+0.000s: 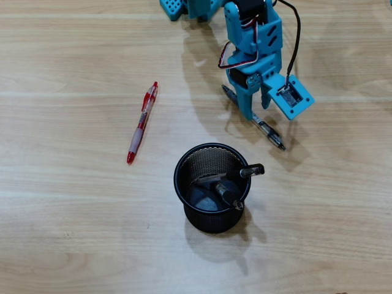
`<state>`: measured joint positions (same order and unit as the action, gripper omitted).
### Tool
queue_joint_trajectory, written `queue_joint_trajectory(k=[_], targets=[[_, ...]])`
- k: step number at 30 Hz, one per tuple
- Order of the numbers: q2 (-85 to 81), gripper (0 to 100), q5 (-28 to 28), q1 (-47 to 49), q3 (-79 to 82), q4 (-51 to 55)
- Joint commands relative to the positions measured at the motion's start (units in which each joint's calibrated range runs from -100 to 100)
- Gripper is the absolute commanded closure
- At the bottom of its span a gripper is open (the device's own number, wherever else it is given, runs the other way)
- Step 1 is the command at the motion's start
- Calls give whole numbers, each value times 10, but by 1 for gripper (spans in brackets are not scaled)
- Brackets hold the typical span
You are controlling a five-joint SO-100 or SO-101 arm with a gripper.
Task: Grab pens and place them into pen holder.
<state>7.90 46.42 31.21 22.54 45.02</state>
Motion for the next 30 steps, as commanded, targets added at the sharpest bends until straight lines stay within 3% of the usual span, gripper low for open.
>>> queue_joint_trajectory(k=[1, 7, 15, 30], targets=[[24, 84, 16, -1, -30, 0], [64, 85, 17, -5, -59, 3], [79, 98, 49, -2, -61, 3], [-64, 98, 22, -59, -162, -2]])
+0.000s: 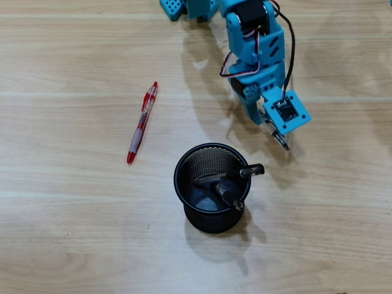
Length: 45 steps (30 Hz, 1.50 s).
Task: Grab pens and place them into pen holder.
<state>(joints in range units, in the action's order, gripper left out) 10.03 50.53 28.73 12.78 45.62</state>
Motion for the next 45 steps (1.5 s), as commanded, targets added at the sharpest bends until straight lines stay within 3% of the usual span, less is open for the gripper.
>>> queue_joint_trajectory(k=[1, 8, 18, 23, 34, 40, 45], targets=[[-100, 98, -25, -45, -81, -8], [-150, 98, -31, -109, -192, -46], [-107, 98, -25, -131, -158, -393], [-59, 98, -17, -136, -130, -501], [22, 98, -16, -165, -94, -585], [27, 89, -16, -176, -54, -622], [21, 89, -16, -184, -35, -633]])
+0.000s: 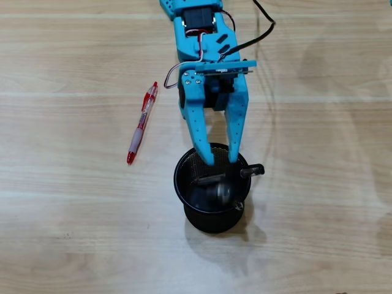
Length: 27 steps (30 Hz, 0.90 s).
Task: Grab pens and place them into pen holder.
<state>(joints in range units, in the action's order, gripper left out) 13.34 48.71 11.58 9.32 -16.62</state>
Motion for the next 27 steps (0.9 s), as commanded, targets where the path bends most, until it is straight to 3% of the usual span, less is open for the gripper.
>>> queue_joint_trajectory(k=[1, 8, 21, 27], targets=[[-14, 89, -1, -15, 2, -9], [-64, 96, -2, -31, 33, 35], [-273, 98, -27, -145, 54, 494], [-301, 98, -31, -208, 56, 629]])
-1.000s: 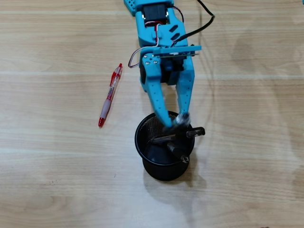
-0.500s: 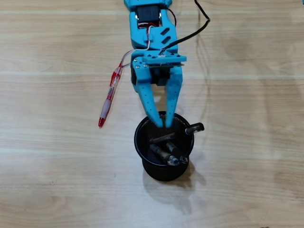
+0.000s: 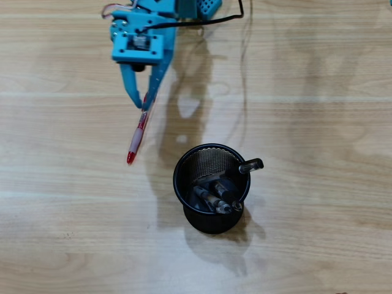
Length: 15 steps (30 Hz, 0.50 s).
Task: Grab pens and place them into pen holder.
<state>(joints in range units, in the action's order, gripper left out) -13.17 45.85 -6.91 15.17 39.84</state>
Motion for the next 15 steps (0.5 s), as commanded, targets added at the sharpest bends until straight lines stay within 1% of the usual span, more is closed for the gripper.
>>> queue_joint_trajectory(k=[1, 5, 7, 9, 15], targets=[[-36, 98, -1, -27, -2, 84], [-21, 98, 2, -42, -2, 154], [0, 95, 1, -45, -2, 171], [43, 92, -1, -46, -3, 172], [131, 91, 2, -46, -13, 169]])
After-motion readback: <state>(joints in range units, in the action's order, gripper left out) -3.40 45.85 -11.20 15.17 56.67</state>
